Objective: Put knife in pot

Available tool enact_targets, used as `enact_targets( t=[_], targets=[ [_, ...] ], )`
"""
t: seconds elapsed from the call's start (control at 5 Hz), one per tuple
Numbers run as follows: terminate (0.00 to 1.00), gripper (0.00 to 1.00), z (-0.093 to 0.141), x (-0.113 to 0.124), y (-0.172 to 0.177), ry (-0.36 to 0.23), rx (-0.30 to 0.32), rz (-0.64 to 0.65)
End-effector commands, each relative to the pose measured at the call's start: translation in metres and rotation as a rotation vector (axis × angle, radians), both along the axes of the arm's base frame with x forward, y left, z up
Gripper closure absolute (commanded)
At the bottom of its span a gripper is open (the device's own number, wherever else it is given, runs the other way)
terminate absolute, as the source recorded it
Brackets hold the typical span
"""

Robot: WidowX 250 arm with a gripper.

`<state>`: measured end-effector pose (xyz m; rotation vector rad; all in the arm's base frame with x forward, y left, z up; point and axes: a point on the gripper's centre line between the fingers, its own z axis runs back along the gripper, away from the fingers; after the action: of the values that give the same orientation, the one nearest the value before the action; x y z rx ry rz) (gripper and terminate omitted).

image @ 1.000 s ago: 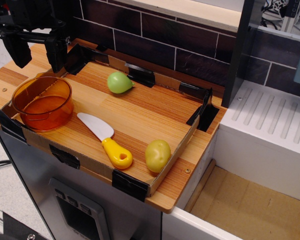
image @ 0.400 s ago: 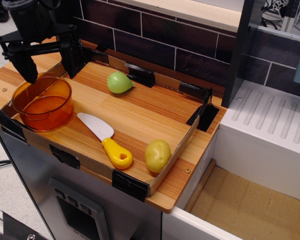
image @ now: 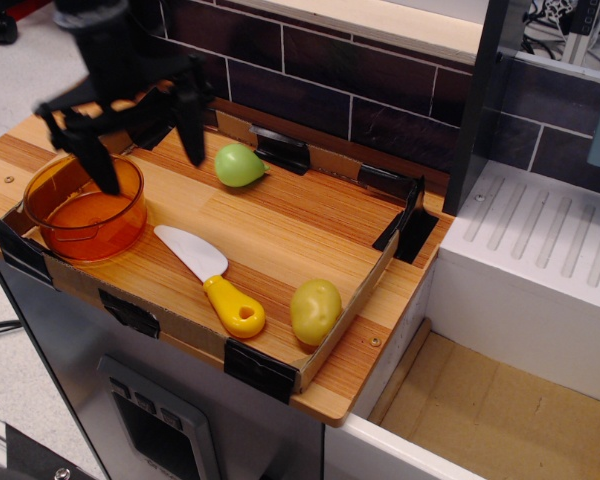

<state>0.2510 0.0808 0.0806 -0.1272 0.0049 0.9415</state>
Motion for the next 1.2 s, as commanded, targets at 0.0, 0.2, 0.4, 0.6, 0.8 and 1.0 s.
enact_targets(
  t=[0.0, 0.2, 0.4, 0.6, 0.8, 1.0],
  targets=[
    [0.0, 0.0, -0.013, -0.004, -0.026, 0.02, 0.015, 0.05],
    [0.0, 0.0, -0.028, -0.007, -0.035, 0.012, 0.033, 0.032],
    [0.0, 0.0, -0.045, -0.007, -0.042, 0.0, 0.047, 0.032],
    [0.0, 0.0, -0.055, -0.007, -0.046, -0.014, 0.058, 0.023],
    [0.0, 0.0, -0.066, -0.009, -0.048, -0.002, 0.061, 0.022],
    [0.0, 0.0, -0.074, -0.007, -0.048, -0.009, 0.065, 0.023]
  ],
)
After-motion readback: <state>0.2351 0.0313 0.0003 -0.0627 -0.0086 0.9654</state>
